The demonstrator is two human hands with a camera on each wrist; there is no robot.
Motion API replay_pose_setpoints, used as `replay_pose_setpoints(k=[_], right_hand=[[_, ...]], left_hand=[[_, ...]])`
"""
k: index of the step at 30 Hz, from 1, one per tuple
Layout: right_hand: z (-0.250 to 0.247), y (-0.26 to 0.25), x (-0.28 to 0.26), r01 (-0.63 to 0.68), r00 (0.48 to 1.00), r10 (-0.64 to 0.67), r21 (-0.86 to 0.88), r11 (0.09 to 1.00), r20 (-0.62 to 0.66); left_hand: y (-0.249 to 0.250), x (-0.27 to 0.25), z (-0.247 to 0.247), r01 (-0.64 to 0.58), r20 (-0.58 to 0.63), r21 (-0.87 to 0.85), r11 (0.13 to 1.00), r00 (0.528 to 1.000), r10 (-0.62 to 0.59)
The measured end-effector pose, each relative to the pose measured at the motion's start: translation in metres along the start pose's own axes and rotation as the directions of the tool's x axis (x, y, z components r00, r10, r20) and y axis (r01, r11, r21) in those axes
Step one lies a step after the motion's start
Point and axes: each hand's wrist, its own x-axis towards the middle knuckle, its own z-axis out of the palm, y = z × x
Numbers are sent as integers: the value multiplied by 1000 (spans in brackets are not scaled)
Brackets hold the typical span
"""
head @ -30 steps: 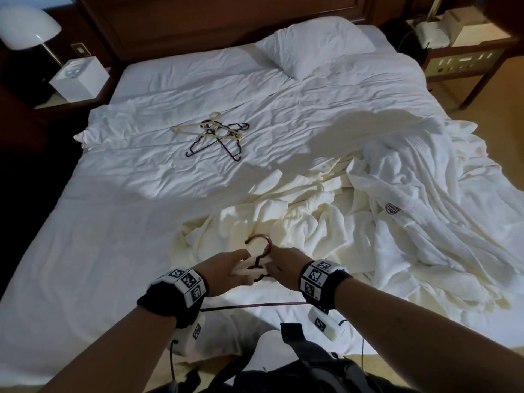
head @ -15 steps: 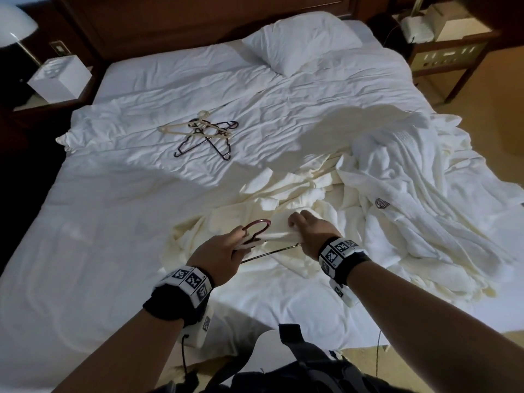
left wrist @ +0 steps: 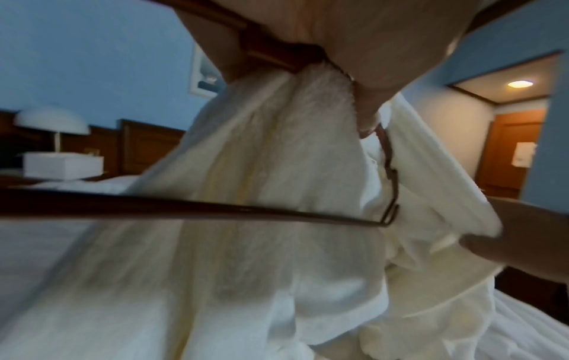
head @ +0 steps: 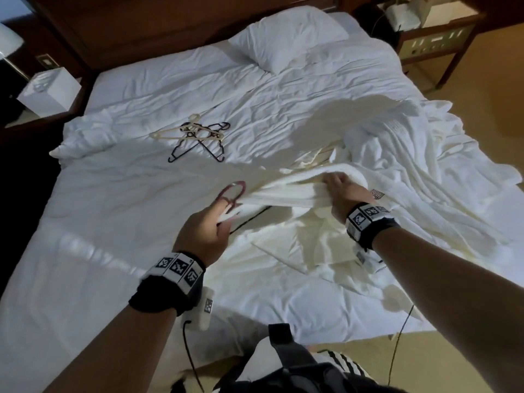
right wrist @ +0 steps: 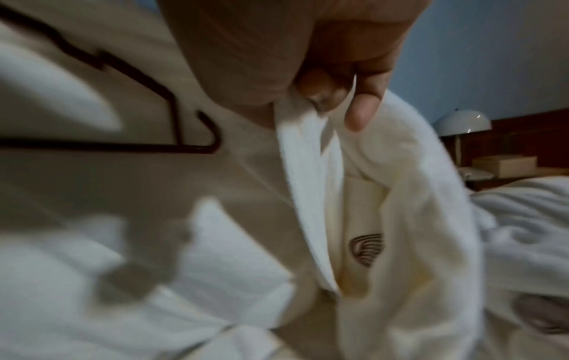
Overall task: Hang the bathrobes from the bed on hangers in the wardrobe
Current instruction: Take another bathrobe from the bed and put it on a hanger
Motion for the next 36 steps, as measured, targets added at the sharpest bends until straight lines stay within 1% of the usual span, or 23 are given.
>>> replay_pose_setpoints(k=[3,5,6,7,8,10,11,12,13,14,16,18,19,21,23,26,27,28,30,31,33,35,36], right_hand=[[14,-43,-34,141,978,-146,47,989,148],[29,-72,-68,227,911,-246,95,969,330],[33,-82,-80,235,881,-276,152,960,385],[37,-89,-88,233,873,-300,211,949,384],[40,-93,-91,249,889,-333,277,928,315],[36,-95,-89,289,954,-300,367,884,-29],[34,-95,-83,319,942,-252,358,878,-221],[31,-95,-77,349,902,-226,315,882,-368],[25,-96,-71,375,867,-234,265,889,-440],[18,-97,-65,406,857,-288,215,888,-428],[0,-96,-54,428,894,-380,201,881,-238],[-7,-91,-48,377,926,-372,174,909,-64],[-6,-89,-47,368,930,-363,132,920,-60],[-6,-87,-48,372,923,-360,74,925,-139],[-10,-84,-50,359,920,-355,-7,933,-165],[-19,-77,-51,295,948,-303,-87,951,-96],[-21,-74,-51,284,952,-293,-104,953,-87],[-24,-71,-51,273,955,-284,-119,955,-87],[-25,-64,-52,254,963,-266,-170,952,-48],[-25,-61,-51,244,968,-251,-209,947,-8],[-23,-54,-48,197,980,-192,-247,949,47],[-20,-46,-43,66,997,-56,-198,978,55],[-18,-44,-40,-10,999,16,-145,989,42]], left_hand=[[-5,5,4,39,-90,-4,999,995,-39],[-3,4,7,23,-76,10,1000,997,-22],[-2,1,7,3,-53,16,1000,999,-2],[-3,-1,9,-12,-25,6,1000,1000,12],[-3,-3,9,-7,-5,-16,1000,1000,6],[-6,-6,10,9,32,-50,999,999,-7],[-7,-7,11,-7,59,-57,998,998,10],[-6,-8,12,-32,91,-63,998,995,37],[-4,-8,13,-59,121,-93,994,990,70],[2,-10,14,-76,141,-142,987,985,96],[10,-11,14,-79,166,-229,970,979,119],[12,-12,13,-46,170,-342,938,979,110],[11,-12,12,-10,165,-419,908,983,86],[3,-9,10,48,174,-445,894,984,34],[-8,-5,10,24,208,-290,957,977,39],[-34,1,19,-74,305,54,996,951,54],[-46,2,20,-73,338,184,980,941,7],[-57,3,19,-26,363,327,945,926,-100],[-72,3,15,102,336,547,831,883,-329],[-75,3,13,140,307,603,785,868,-390],[-67,6,9,176,248,617,767,881,-402],[-47,8,7,190,204,430,883,932,-300],[-32,6,7,130,238,274,953,951,-198]])
